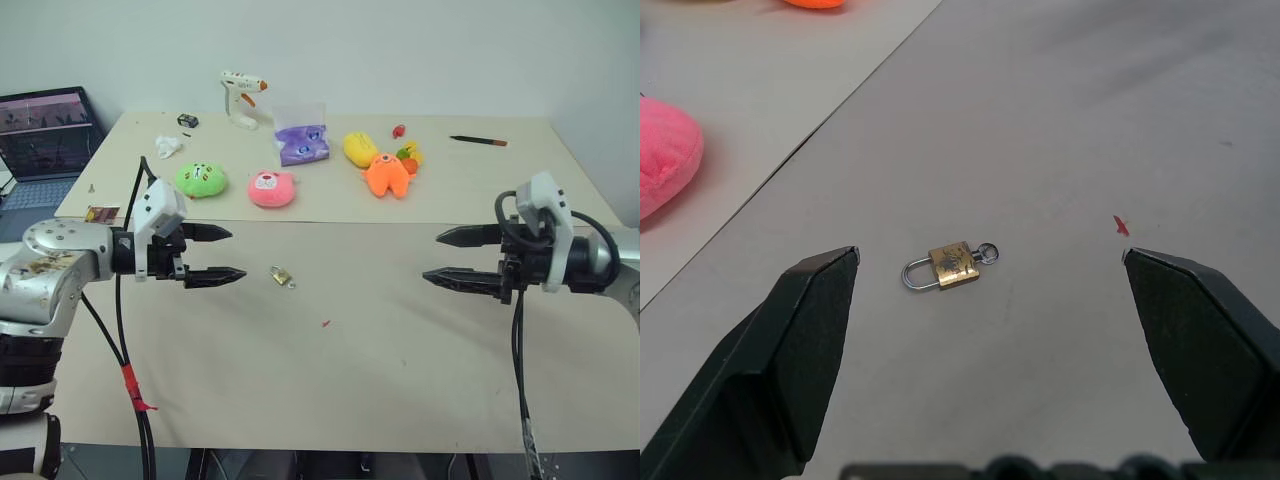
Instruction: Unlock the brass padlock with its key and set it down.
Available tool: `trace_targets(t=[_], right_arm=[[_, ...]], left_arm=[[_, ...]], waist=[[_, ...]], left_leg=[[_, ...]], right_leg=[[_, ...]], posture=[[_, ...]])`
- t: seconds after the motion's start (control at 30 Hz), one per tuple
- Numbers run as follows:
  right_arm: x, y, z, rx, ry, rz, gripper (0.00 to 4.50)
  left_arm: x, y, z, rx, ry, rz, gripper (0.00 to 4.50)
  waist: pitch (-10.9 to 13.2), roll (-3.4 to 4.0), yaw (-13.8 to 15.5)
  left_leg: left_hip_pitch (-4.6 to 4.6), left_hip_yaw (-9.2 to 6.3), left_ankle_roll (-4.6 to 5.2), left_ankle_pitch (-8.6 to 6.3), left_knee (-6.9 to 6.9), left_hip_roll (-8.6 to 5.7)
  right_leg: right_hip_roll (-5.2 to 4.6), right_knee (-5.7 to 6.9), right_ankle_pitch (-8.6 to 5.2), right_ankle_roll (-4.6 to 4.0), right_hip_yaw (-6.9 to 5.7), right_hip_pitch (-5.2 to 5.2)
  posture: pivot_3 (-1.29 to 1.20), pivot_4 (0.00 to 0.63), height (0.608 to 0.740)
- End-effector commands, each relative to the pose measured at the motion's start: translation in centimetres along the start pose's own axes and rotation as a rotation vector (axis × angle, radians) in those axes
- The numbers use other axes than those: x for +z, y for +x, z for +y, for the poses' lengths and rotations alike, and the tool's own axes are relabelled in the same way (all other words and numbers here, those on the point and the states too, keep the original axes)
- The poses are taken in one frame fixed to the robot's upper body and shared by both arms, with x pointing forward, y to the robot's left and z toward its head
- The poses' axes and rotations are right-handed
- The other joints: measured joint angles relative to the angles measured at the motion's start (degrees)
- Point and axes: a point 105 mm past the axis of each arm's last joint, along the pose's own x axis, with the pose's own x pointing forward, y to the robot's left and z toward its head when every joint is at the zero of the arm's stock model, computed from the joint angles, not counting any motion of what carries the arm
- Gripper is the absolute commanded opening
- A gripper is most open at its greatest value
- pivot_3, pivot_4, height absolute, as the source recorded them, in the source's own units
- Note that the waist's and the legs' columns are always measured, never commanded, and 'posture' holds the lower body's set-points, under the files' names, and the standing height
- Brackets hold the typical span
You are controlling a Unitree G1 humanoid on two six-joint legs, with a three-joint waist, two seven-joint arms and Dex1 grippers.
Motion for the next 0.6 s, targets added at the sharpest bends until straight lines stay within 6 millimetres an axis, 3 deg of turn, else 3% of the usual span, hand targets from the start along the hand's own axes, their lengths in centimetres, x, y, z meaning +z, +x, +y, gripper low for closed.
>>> trace_targets(t=[0.03,0.1,0.2,0.33,0.6], right_arm=[[1.2,0.1,0.1,0.001,-0.044,-0.051,4.48],[1.2,0.4,0.1,0.005,-0.034,-0.067,4.48],[1.2,0.7,0.3,0.01,-0.021,-0.077,4.48],[1.2,1.2,1.2,0.015,-0.008,-0.101,4.48],[0.1,0.2,2.7,-0.058,0.046,-0.109,4.48]], left_arm=[[1.5,-0.8,-0.1,-0.026,0.009,-0.065,4.5],[1.5,-0.7,0.6,-0.04,0.006,-0.089,4.5],[-0.8,0.1,1.4,-0.049,0.135,0.056,4.5],[-1.8,3.0,3.2,-0.126,0.275,0.072,4.5],[-3.8,8.0,3.3,-0.345,0.463,0.154,4.5]], waist=[[0.0,0.0,0.0],[0.0,0.0,0.0],[0.0,0.0,0.0],[0.0,-0.01,0.5],[0.0,-0.08,0.5]], left_leg=[[0.0,0.0,0.0,0.0,0.0,0.0],[0.0,0.01,0.0,0.0,0.04,0.0],[-0.02,0.01,0.0,0.0,0.12,-0.01],[-0.02,0.02,0.0,0.0,0.14,-0.02],[-0.44,-0.01,0.13,-0.05,0.66,-0.04]], right_leg=[[0.0,0.0,0.0,0.0,0.0,0.0],[0.0,0.01,0.0,0.0,0.0,0.02],[0.01,0.04,0.0,0.0,-0.01,0.0],[-0.03,0.06,0.0,-0.01,-0.08,0.03],[-0.04,0.13,0.02,0.01,-0.28,-0.14]], posture=[[0.0,0.15,0.74],[0.0,0.15,0.74],[0.0,0.15,0.74],[0.0,0.15,0.74],[0.0,0.15,0.74]])
